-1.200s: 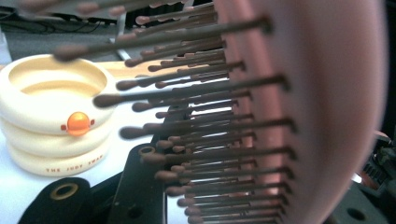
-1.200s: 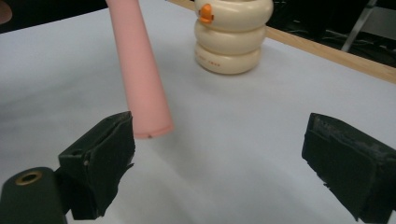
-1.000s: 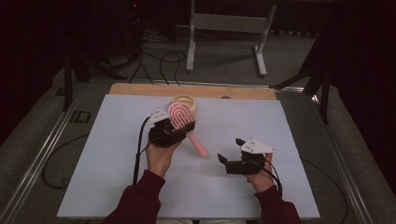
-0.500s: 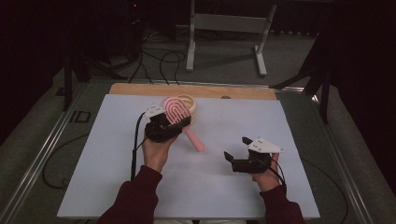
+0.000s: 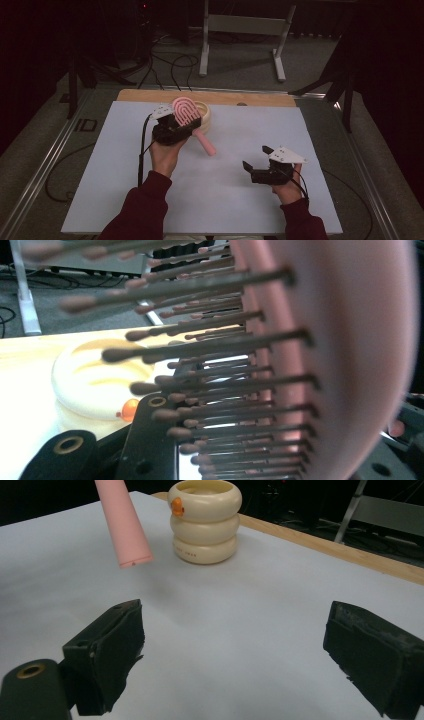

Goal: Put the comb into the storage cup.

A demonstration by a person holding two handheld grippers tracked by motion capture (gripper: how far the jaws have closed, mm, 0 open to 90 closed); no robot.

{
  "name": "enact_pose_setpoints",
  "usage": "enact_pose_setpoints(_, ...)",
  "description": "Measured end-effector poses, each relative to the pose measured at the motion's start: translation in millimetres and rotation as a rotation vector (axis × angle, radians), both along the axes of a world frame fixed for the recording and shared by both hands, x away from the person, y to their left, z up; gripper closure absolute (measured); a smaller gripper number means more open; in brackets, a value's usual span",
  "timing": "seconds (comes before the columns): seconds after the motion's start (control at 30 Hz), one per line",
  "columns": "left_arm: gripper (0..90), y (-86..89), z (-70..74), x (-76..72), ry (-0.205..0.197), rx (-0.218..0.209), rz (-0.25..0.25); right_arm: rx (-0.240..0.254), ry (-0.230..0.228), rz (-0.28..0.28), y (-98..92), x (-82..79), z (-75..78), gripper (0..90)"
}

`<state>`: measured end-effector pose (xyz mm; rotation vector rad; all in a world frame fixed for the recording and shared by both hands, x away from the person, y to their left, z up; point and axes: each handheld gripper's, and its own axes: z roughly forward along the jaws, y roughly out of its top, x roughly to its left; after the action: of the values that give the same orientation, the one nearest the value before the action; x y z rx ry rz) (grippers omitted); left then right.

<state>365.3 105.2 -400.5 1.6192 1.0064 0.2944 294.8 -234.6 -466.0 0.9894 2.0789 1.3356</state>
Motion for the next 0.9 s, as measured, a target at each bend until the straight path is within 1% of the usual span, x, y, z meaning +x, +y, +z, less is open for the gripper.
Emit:
enact_pose_setpoints(0.3,62.9,3.2,4.0,13.4,0.007,-0.006,0.011,0.001,0.0,-0.006,-3.3,-0.5,1.9,9.3)
enact_pose_setpoints(0.4,62.9,3.9,6.2,17.1,0.001,-0.005,0.014,0.009,0.001,-0.008,-4.7,-0.7,2.6,9.3)
enact_pose_setpoints(0.6,62.9,4.9,9.2,23.8,-0.004,0.001,0.019,0.01,0.0,-0.011,-6.2,-0.6,2.8,9.3)
enact_pose_setpoints(0.7,62.8,7.1,10.2,30.0,0.007,-0.016,0.024,0.011,-0.001,-0.01,-6.7,-0.6,3.2,9.3)
enact_pose_setpoints(0.9,62.8,8.2,13.5,37.6,0.01,-0.021,0.034,0.012,0.0,-0.013,-7.3,-0.5,3.3,9.3)
